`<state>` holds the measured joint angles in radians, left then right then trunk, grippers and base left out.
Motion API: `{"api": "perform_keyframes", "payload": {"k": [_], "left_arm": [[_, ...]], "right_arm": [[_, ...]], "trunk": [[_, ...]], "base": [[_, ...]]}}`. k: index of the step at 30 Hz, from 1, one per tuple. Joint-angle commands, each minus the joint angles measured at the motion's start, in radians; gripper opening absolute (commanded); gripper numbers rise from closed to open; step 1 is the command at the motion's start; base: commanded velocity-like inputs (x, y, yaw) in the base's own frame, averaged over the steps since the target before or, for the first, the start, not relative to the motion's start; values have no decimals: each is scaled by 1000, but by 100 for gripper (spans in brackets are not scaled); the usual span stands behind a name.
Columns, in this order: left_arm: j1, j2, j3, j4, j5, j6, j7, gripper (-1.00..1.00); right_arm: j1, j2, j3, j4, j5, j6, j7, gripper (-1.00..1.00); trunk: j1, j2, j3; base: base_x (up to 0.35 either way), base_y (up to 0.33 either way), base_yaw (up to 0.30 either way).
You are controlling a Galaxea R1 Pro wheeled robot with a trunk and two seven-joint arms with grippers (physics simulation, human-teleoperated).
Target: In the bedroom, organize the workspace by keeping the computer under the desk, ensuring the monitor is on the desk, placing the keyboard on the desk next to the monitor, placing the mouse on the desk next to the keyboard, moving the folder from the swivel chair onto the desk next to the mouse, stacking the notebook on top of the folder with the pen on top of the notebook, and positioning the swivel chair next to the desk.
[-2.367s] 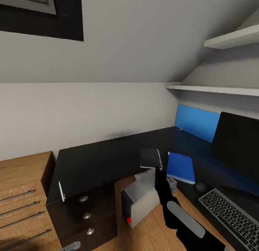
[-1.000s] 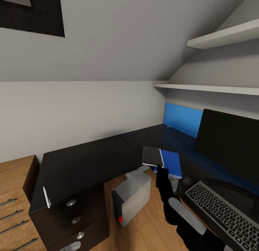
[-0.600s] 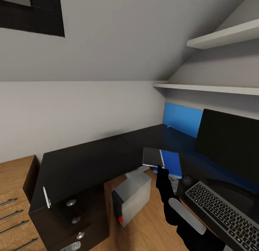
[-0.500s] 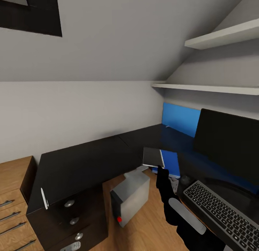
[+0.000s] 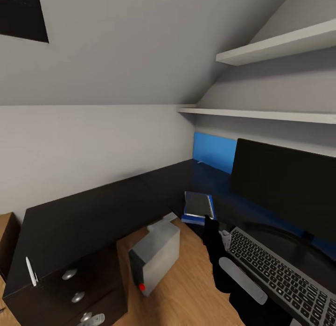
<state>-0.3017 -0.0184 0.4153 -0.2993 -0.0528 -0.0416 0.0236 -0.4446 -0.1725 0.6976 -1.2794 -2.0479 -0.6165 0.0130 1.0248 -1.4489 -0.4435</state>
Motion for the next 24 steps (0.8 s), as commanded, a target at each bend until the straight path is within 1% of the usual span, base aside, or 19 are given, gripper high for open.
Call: {"api": "perform_keyframes", "payload": {"k": [1,6,9,15,24], "left_arm": [[0,0,4,0,-5,-3,2,100],[0,0,4,0,-5,-3,2,100],[0,-1,4,0,-5,-3,2,100],[0,-1,4,0,-5,-4,2,100],[0,-2,4,0,-5,-4,1,100]], "right_arm": [[-2,-1,4,0,-5,-6,6,-100],[-2,-1,6,16,-5,-6,6,-100],[-2,-1,5,18,-4,-6,8,-100],[-2,-1,7,20,-3,1,6,-100],[-2,0,12,20,-1,7,5,-100]], "trunk": [[0,-1,-1],[0,-1,-4],[0,-1,-4],[0,-1,-5],[0,-1,-5]], "base": [[0,0,-253],[6,0,-229],[134,0,-95],[223,0,-27],[44,0,-3]]}}
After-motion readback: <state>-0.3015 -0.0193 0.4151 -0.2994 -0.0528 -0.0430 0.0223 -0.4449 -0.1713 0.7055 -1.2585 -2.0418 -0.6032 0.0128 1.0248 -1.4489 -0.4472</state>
